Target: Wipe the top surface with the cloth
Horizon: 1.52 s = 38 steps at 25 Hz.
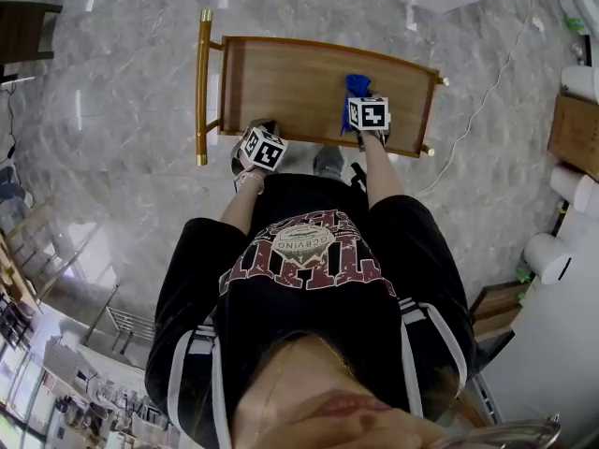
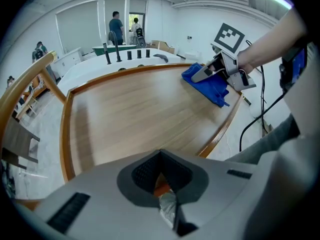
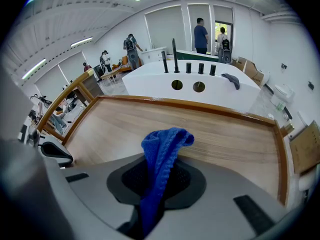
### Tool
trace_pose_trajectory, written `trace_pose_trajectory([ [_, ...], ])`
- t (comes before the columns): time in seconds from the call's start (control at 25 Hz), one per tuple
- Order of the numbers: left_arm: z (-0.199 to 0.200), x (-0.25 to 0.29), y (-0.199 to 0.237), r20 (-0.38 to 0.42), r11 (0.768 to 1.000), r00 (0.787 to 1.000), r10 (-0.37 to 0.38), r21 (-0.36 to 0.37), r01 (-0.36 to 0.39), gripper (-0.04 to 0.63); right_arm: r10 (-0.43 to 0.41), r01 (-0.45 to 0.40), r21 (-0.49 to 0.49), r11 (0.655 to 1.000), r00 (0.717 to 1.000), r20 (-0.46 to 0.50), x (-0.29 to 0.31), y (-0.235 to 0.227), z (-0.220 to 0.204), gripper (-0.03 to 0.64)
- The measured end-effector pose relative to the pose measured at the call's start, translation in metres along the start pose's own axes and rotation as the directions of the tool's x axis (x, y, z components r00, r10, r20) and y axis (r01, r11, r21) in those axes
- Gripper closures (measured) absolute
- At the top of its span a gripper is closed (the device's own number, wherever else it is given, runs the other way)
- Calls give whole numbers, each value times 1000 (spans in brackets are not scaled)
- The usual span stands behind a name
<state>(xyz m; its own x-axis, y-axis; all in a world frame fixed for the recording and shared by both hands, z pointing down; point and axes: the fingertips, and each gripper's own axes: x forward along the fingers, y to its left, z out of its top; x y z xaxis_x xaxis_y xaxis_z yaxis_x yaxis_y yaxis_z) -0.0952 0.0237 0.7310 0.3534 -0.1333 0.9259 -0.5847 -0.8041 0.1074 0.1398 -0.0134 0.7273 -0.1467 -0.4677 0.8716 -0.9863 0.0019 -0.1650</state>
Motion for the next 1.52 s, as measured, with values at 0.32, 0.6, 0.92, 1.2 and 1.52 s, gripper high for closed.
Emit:
trace_pose_trajectory([
  [0.32, -10, -8, 7, -1, 1000, 1000, 11, -22, -11, 549, 6, -7, -55, 998, 1000, -7, 4, 17, 4, 561],
  [0.6, -18, -12, 14, 0, 999, 1000, 18, -35, -18, 549, 22, -23, -59, 998, 1000, -5, 10, 31, 9, 561],
  [0.92, -27, -18, 22, 10, 999, 999, 33, -25, -33, 549, 45, -45, -81, 996, 999, -1, 17, 55, 14, 561],
  [1.2, -32, -26, 33, 27, 997, 999, 47, -57, -45, 549, 79, -79, -109, 991, 997, -8, 25, 80, 20, 561],
  [1.52, -39, -33, 40, 30, 995, 998, 55, -80, -52, 548, 106, -106, -123, 987, 994, -10, 30, 95, 24, 561],
])
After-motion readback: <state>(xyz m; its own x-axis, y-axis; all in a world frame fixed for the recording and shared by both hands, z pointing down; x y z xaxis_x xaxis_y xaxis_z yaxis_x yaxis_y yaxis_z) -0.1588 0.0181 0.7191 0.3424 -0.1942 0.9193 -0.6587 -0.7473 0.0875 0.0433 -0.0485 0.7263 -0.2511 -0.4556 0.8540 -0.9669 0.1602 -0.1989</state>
